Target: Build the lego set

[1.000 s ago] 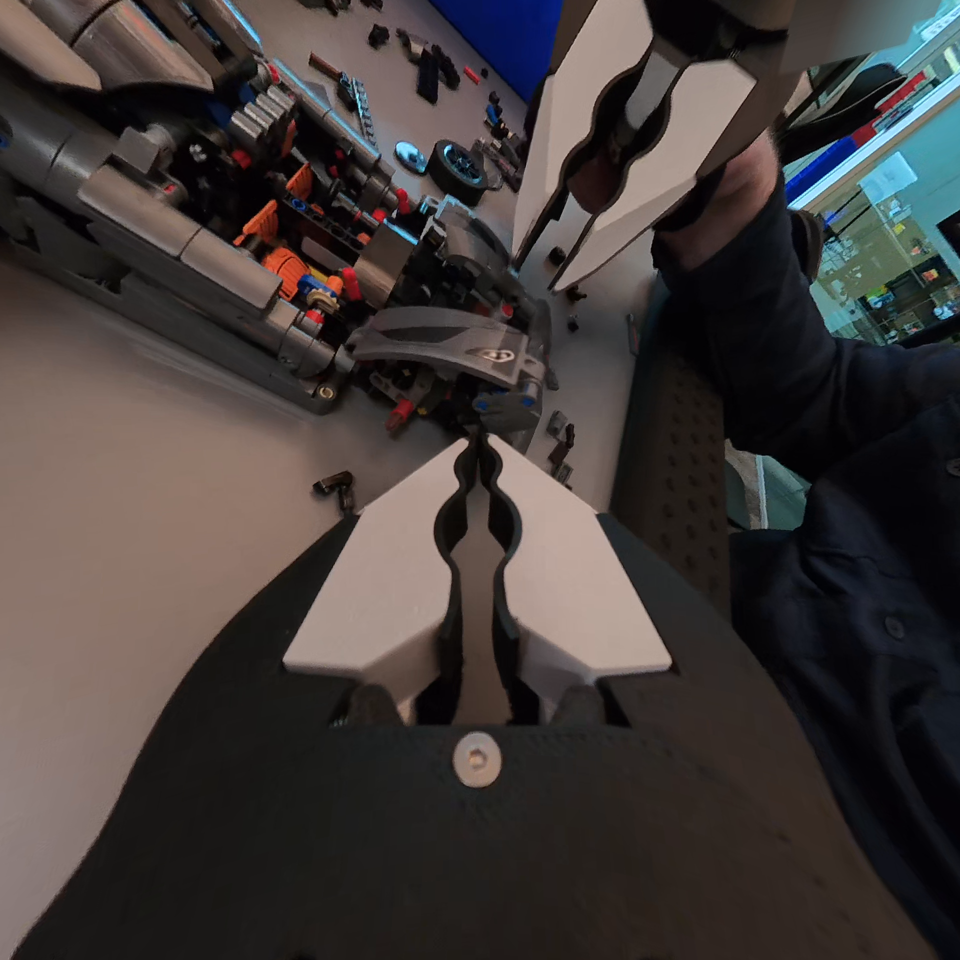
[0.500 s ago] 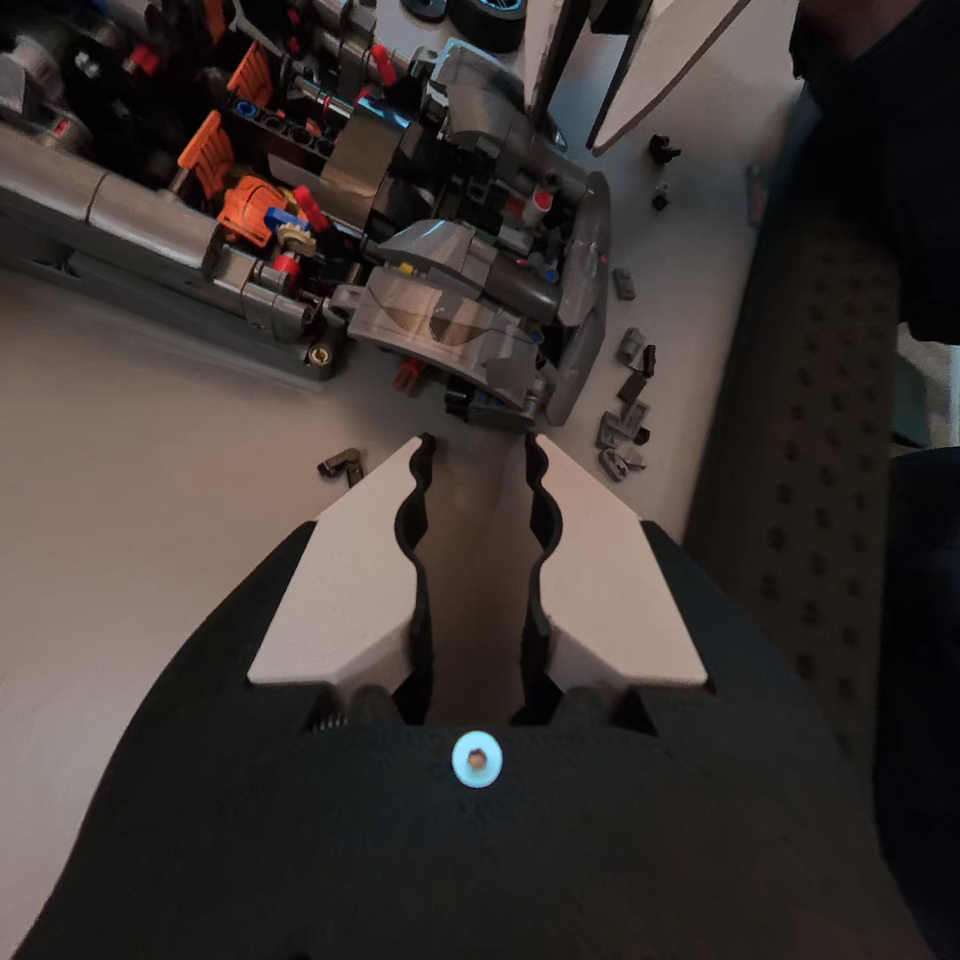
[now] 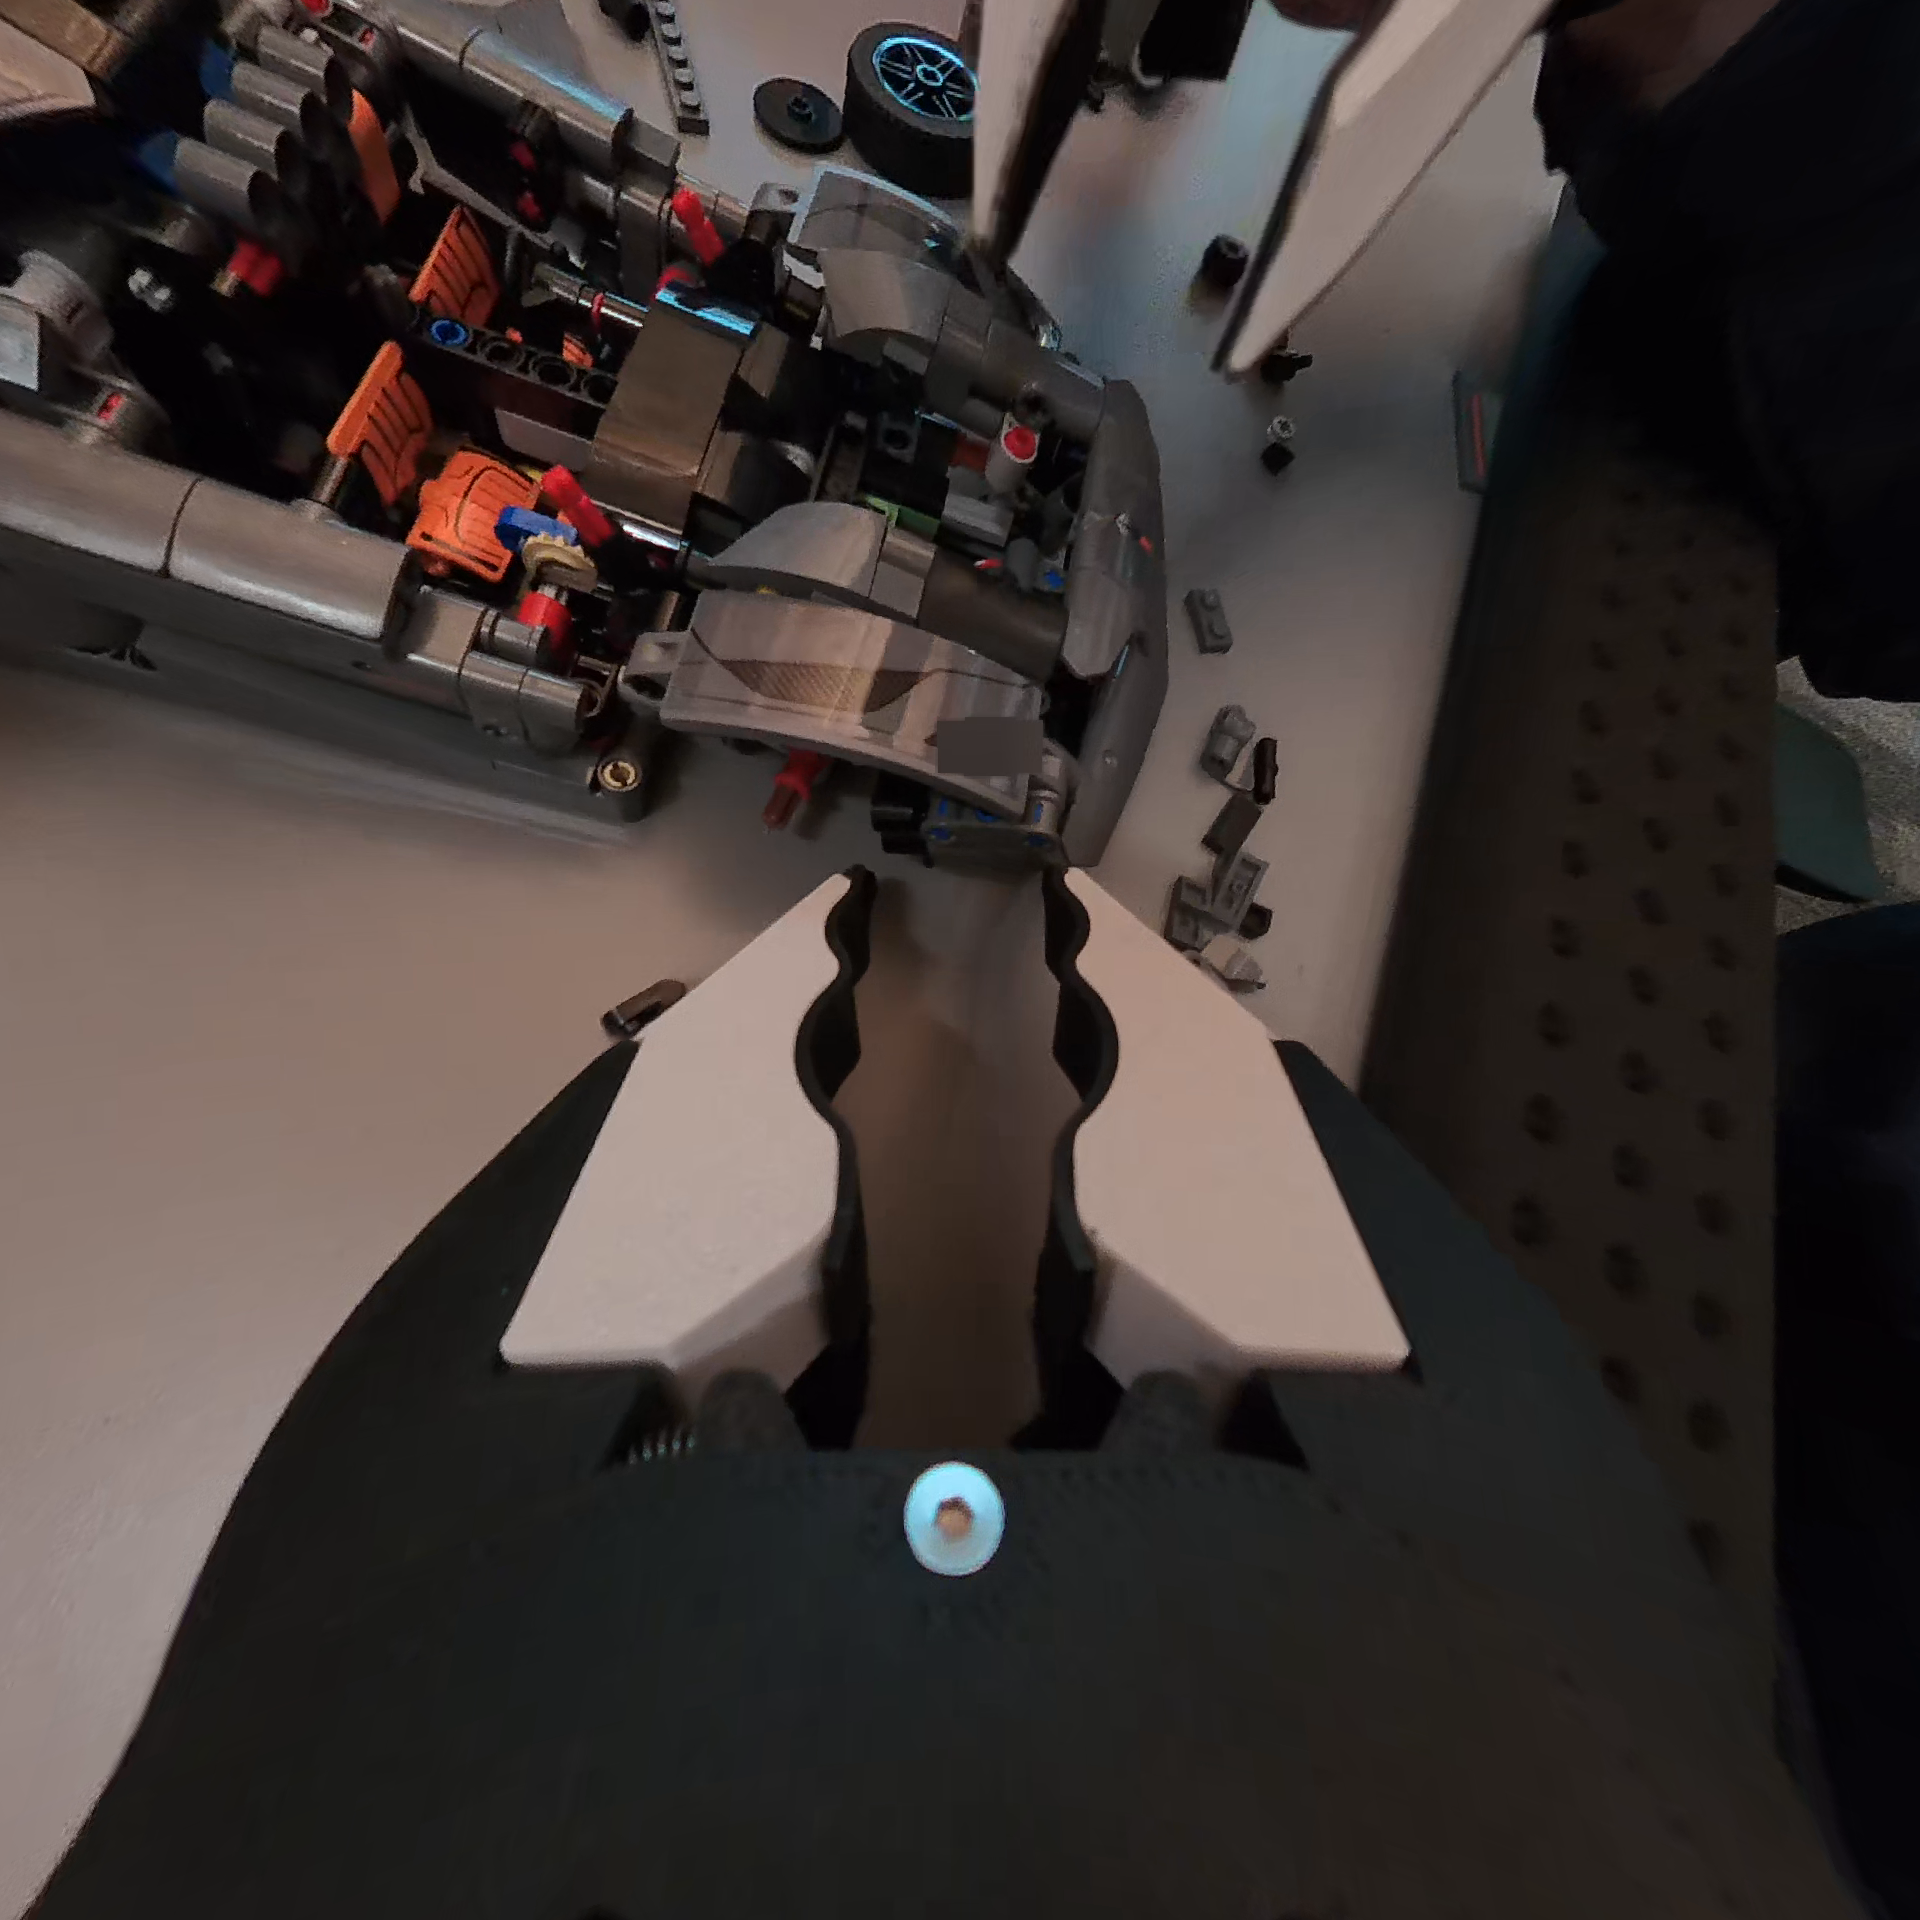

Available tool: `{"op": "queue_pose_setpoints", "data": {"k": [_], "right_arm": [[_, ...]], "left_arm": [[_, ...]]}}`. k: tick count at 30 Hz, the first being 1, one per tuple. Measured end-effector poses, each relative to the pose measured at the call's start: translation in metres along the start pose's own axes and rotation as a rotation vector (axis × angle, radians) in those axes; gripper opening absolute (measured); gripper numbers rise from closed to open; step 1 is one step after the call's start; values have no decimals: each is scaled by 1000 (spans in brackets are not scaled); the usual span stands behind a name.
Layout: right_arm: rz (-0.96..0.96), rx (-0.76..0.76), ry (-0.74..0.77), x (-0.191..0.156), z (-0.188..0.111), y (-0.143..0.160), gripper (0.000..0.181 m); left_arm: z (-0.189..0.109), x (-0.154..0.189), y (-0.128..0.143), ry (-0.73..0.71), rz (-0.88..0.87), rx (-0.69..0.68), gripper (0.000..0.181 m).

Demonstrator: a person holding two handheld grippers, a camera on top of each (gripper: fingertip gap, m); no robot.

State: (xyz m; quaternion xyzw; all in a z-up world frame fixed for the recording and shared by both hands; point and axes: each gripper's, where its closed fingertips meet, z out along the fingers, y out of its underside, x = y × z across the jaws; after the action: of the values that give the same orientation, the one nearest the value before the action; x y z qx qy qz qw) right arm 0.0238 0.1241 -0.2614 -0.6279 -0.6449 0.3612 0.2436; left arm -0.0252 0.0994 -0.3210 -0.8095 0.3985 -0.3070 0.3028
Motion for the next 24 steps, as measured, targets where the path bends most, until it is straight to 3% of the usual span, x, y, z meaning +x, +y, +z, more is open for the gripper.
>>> {"op": "queue_pose_setpoints", "data": {"k": [4,8,19,24], "right_arm": [[-140,-100,53,-12,12,18,34],[-153,-164,80,-13,19,35,37],[-76,-159,217,3,-4,62,33],[-71,-87,289,3,-15,60,31]], "left_arm": [[4,3,-5,-4,23,-13,32],[14,12,-15,28,22,-12,34],[55,34,-36,144,65,-68,37],[44,34,-23,160,173,-118,36]]}}
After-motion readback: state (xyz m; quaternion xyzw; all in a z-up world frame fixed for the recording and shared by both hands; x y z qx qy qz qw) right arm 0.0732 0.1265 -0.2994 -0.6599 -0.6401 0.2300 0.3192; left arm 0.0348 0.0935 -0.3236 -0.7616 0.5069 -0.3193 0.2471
